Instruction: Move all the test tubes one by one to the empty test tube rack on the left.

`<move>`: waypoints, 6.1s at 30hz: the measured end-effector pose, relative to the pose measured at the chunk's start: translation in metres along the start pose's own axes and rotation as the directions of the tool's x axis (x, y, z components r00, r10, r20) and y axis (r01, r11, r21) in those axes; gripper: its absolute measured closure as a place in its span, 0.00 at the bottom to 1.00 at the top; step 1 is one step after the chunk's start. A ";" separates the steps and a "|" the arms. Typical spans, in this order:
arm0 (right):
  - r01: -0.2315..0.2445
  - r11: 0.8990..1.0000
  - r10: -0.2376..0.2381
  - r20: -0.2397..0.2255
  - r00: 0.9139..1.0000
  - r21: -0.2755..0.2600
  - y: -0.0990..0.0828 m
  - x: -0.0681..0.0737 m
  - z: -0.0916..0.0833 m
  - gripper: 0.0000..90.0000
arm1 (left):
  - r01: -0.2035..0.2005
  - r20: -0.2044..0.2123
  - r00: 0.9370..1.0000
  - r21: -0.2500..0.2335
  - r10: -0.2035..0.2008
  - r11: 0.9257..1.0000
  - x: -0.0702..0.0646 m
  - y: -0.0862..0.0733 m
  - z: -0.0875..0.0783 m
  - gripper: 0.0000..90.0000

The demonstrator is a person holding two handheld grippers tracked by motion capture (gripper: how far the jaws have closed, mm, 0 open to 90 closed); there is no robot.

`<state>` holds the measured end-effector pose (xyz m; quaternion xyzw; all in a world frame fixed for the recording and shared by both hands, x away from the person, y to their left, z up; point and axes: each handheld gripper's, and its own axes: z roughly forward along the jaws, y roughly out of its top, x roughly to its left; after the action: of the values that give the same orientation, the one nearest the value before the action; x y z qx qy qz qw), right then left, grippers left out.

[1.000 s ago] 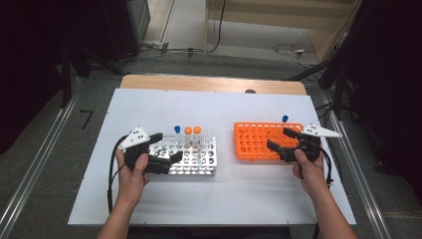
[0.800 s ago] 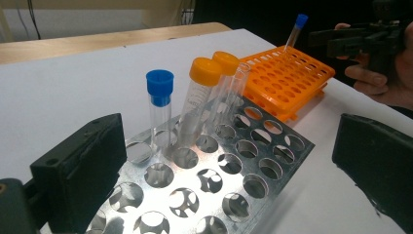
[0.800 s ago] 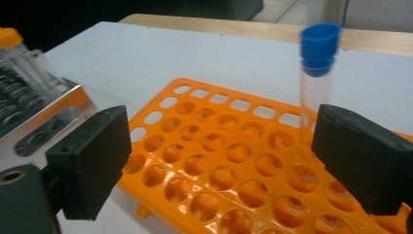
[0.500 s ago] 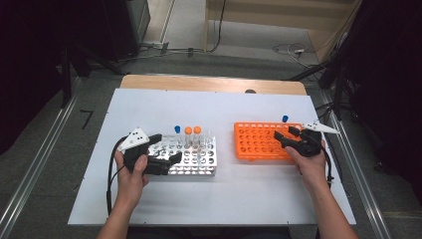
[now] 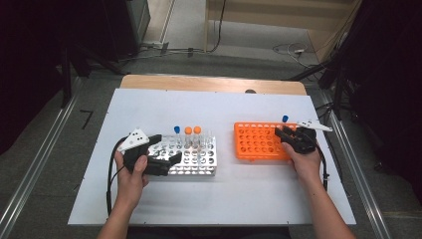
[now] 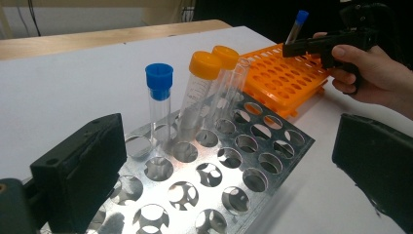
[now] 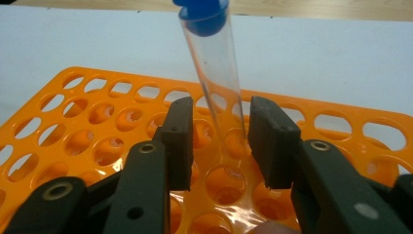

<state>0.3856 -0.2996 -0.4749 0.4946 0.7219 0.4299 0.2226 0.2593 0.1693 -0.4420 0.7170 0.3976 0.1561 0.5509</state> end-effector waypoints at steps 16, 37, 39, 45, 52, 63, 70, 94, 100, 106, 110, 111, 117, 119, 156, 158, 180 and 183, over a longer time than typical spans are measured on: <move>0.014 1.000 -0.013 0.111 0.994 -0.017 0.001 0.006 0.002 0.83 | -0.010 0.007 1.000 0.006 0.010 1.000 -0.002 0.000 0.003 0.00; 0.043 0.989 -0.039 0.030 0.999 -0.142 0.010 0.014 -0.029 0.84 | -0.021 0.013 1.000 -0.009 0.021 1.000 -0.005 0.003 0.001 0.00; 0.047 0.989 -0.046 0.008 0.999 -0.143 0.011 0.019 -0.032 0.84 | -0.023 0.016 1.000 -0.008 0.023 1.000 -0.006 0.004 0.001 0.00; 0.074 0.987 -0.086 -0.076 0.993 -0.143 0.012 0.036 -0.040 0.84 | -0.029 0.025 0.999 -0.015 0.029 0.999 -0.008 0.007 0.003 0.00; 0.089 0.986 -0.113 -0.176 0.978 -0.139 0.011 0.056 -0.045 0.83 | -0.034 0.035 0.999 -0.018 0.035 0.999 -0.010 0.010 0.005 0.00; 0.143 0.980 -0.181 -0.308 0.934 -0.141 0.009 0.095 -0.050 0.83 | -0.030 0.048 0.998 -0.020 0.031 0.999 -0.013 0.012 0.007 0.00; 0.174 0.975 -0.215 -0.370 0.904 -0.141 0.006 0.117 -0.051 0.83 | -0.038 0.075 0.996 -0.009 0.039 0.999 -0.020 0.015 0.010 0.00; 0.267 0.958 -0.280 -0.523 0.805 -0.102 -0.009 0.177 -0.049 0.83 | -0.093 0.209 0.973 -0.016 0.095 0.995 -0.055 0.021 0.026 0.38; 0.292 0.951 -0.297 -0.549 0.781 -0.099 -0.013 0.188 -0.048 0.83 | -0.106 0.264 0.958 -0.019 0.107 0.994 -0.063 0.021 0.030 0.45; 0.322 0.942 -0.315 -0.561 0.765 -0.090 -0.016 0.198 -0.046 0.83 | -0.115 0.293 0.949 -0.021 0.116 0.993 -0.069 0.021 0.032 0.53; 0.336 0.937 -0.326 -0.572 0.753 -0.091 -0.018 0.203 -0.045 0.83 | -0.117 0.309 0.944 -0.015 0.115 0.993 -0.071 0.020 0.035 0.60; 0.340 0.936 -0.328 -0.572 0.752 -0.089 -0.018 0.204 -0.045 0.83 | -0.117 0.312 0.943 -0.012 0.115 0.993 -0.071 0.020 0.035 0.62; 0.347 0.934 -0.328 -0.585 0.742 -0.084 -0.020 0.208 -0.044 0.83 | -0.129 0.314 0.941 -0.001 0.123 0.992 -0.073 0.019 0.037 0.74; 0.347 0.934 -0.328 -0.585 0.742 -0.083 -0.020 0.208 -0.045 0.83 | -0.136 0.314 0.941 0.003 0.128 0.991 -0.073 0.019 0.038 0.77; 0.335 0.938 -0.325 -0.568 0.756 -0.091 -0.019 0.154 -0.061 0.00 | -0.089 0.147 0.984 -0.068 0.099 0.994 -0.016 0.028 0.006 0.86; 0.329 0.940 -0.321 -0.554 0.768 -0.089 -0.021 0.144 -0.064 0.00 | -0.084 0.130 0.987 -0.070 0.093 0.994 -0.011 0.029 0.004 0.86; 0.231 0.971 -0.236 -0.418 0.877 -0.065 -0.050 0.055 -0.093 0.00 | -0.056 0.005 0.998 -0.101 0.057 0.993 0.029 0.038 0.002 0.86; 0.219 0.974 -0.222 -0.422 0.879 -0.055 -0.055 0.047 -0.096 0.00 | -0.065 -0.034 0.998 -0.093 0.062 0.994 0.033 0.039 0.007 0.86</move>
<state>0.2658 -0.3034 -0.4648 0.3028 0.8032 0.5014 0.1085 0.3001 0.1861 -0.4152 0.7000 0.3754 0.2029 0.5726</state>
